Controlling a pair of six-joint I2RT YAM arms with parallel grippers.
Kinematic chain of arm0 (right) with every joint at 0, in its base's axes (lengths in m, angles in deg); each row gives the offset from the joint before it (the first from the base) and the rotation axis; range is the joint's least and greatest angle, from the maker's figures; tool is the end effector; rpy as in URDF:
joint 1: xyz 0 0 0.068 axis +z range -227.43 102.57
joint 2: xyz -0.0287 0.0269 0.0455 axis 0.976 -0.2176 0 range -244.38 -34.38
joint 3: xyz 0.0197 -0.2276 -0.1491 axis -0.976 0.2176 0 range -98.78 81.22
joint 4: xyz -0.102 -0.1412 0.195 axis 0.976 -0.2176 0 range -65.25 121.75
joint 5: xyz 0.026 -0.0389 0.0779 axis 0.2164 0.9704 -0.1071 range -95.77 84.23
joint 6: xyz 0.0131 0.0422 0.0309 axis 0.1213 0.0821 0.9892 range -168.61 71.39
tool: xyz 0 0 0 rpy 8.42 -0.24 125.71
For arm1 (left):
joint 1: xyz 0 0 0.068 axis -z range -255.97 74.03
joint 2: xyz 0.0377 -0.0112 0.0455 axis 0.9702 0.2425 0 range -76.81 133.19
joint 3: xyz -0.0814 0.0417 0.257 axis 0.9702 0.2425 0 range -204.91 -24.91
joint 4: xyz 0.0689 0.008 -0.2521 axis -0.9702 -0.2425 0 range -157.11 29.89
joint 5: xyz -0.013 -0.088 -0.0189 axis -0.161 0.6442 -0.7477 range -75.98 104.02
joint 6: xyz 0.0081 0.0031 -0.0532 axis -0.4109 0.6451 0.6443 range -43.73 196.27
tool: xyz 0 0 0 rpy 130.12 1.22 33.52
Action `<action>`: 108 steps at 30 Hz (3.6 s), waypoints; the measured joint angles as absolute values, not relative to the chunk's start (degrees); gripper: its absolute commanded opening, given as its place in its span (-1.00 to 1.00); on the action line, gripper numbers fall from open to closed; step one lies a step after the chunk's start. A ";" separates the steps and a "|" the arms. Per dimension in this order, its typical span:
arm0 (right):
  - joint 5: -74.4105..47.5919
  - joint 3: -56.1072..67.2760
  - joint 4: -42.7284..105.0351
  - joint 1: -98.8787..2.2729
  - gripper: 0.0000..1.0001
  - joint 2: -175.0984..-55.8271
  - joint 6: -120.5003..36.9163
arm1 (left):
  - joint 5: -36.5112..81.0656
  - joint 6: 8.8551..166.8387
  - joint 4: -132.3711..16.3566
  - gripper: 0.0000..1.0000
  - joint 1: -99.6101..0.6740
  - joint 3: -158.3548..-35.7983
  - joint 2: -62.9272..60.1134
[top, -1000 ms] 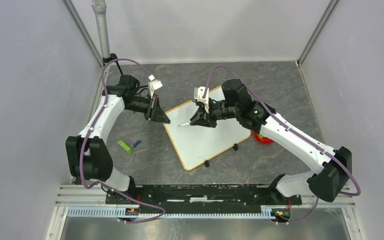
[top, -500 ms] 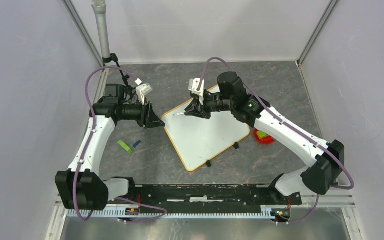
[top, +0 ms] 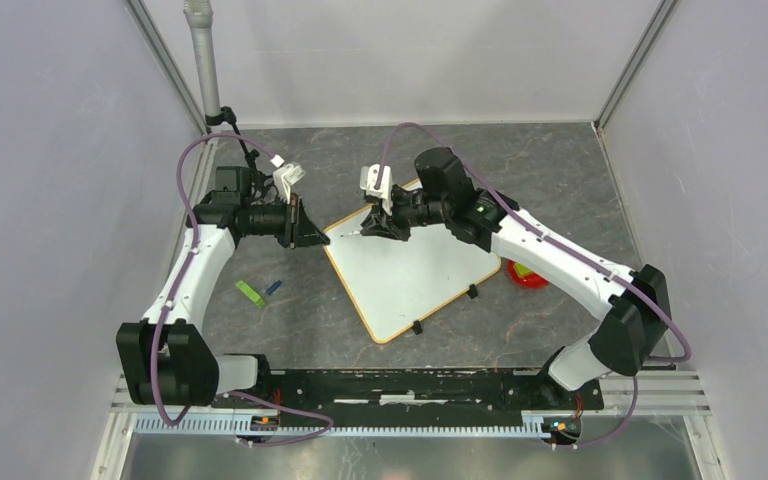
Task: Write a sentence on the whiteboard
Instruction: Hold the whiteboard on the whiteboard stand, then write a sentence on the whiteboard.
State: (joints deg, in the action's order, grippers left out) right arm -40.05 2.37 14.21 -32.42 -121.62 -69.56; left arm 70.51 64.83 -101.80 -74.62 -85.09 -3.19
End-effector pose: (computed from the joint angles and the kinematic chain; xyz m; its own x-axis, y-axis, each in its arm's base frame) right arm 0.2342 0.2628 0.3556 0.0484 -0.3696 -0.9279 -0.9907 0.1004 -0.0916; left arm 0.2506 -0.0358 0.2913 -0.7068 0.1261 -0.6961 0.6425 0.5261 -0.5571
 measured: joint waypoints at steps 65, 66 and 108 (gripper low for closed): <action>-35.37 2.39 13.64 -28.04 -1.00 -123.00 -70.63 | 71.12 65.87 -101.10 -0.95 -74.99 -84.46 -3.30; -35.24 1.56 14.10 -28.04 -1.00 -123.11 -70.39 | 71.12 65.87 -101.13 -0.95 -74.99 -84.46 -3.30; -30.72 3.81 15.02 -29.97 -1.00 -124.01 -71.02 | 70.79 65.87 -100.69 -0.95 -74.99 -84.22 -3.32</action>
State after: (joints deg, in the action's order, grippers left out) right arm -30.72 3.81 15.02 -29.97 -124.01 -71.02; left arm 70.79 65.87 -100.69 -74.99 -84.22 -3.32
